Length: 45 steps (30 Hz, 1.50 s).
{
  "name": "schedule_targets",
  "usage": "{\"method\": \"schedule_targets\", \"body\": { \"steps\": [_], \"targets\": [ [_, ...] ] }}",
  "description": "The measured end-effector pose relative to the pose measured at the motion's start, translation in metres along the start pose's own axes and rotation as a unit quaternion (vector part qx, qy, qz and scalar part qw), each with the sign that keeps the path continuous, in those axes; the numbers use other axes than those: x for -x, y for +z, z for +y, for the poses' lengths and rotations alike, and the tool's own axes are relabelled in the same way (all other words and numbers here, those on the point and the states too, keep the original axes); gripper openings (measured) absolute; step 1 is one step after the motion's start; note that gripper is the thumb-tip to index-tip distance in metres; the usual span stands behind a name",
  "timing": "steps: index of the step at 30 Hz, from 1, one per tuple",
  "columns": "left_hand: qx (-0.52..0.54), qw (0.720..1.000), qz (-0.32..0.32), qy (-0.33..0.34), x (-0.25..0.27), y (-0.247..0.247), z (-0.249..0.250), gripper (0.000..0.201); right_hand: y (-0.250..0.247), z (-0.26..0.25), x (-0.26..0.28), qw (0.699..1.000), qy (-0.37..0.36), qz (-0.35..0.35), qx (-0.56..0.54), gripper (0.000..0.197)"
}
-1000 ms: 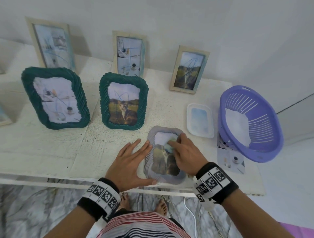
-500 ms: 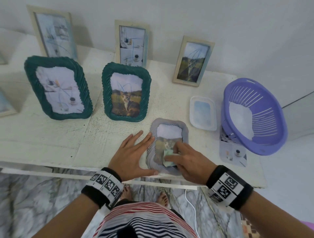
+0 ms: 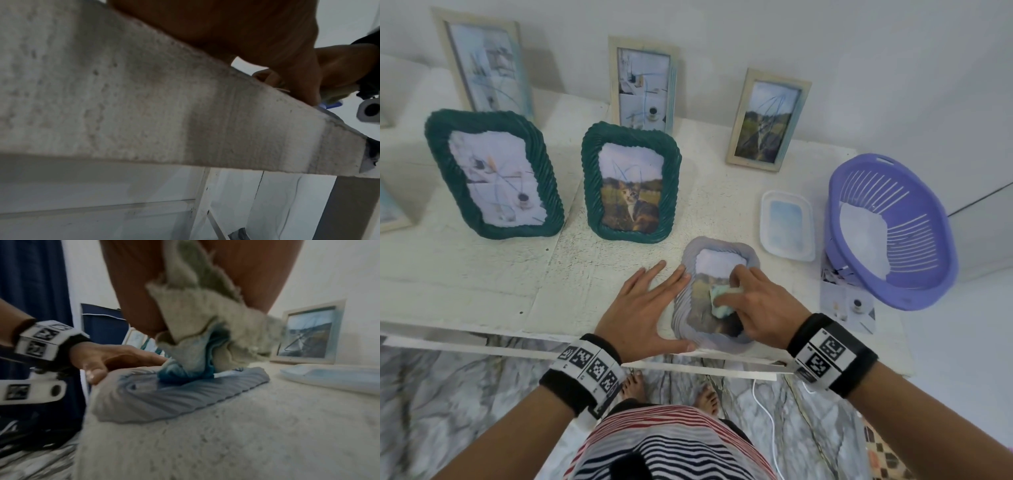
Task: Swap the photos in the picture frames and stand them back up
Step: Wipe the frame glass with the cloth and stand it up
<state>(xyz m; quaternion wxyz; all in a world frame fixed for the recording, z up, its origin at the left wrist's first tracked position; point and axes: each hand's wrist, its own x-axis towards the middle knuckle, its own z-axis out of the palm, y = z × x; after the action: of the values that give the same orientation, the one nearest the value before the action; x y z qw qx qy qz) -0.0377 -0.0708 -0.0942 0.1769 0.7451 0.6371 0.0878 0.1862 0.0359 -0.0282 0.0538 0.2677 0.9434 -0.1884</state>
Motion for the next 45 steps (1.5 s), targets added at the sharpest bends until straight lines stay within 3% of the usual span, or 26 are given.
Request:
{"method": "schedule_targets", "body": {
  "steps": [2,7,13,17,22,27,31,37,41,45],
  "targets": [
    [0.001,1.0,0.001,-0.001,0.0,0.001,0.0,0.111,0.005,-0.003,-0.005,0.999,0.009,0.033,-0.021,0.041],
    [0.006,1.0,0.007,0.001,0.0,0.001,0.001,0.111,0.015,-0.007,0.008,0.998,-0.048,-0.008,-0.041,0.032],
    [0.005,1.0,0.005,-0.002,0.001,0.0,0.002,0.111,0.018,-0.018,-0.006,0.999,-0.02,0.042,-0.013,0.034],
    [-0.005,1.0,0.0,-0.002,0.001,-0.001,0.002,0.111,0.016,-0.016,0.007,0.998,-0.051,-0.003,-0.03,0.039],
    [-0.003,1.0,0.0,-0.002,0.001,-0.002,0.003,0.111,0.007,-0.001,-0.009,0.999,0.018,0.046,0.008,0.028],
    [-0.009,1.0,-0.004,-0.005,0.0,-0.001,0.002,0.111,0.017,-0.018,0.008,0.999,-0.047,0.002,-0.022,0.033],
    [-0.006,1.0,-0.002,-0.009,-0.001,-0.001,0.003,0.111,0.011,-0.009,-0.004,0.999,0.005,0.029,0.015,0.019],
    [-0.004,1.0,-0.001,-0.007,-0.001,-0.001,0.002,0.111,0.019,-0.023,0.002,0.999,-0.042,0.013,-0.011,0.033],
    [-0.008,1.0,-0.007,-0.008,-0.001,-0.001,0.002,0.111,0.007,-0.004,-0.009,0.998,0.009,0.045,0.048,0.019],
    [-0.002,1.0,-0.007,-0.009,0.0,0.0,0.001,0.111,0.003,0.005,-0.017,0.995,0.062,0.071,0.038,0.032]
  ]
}}
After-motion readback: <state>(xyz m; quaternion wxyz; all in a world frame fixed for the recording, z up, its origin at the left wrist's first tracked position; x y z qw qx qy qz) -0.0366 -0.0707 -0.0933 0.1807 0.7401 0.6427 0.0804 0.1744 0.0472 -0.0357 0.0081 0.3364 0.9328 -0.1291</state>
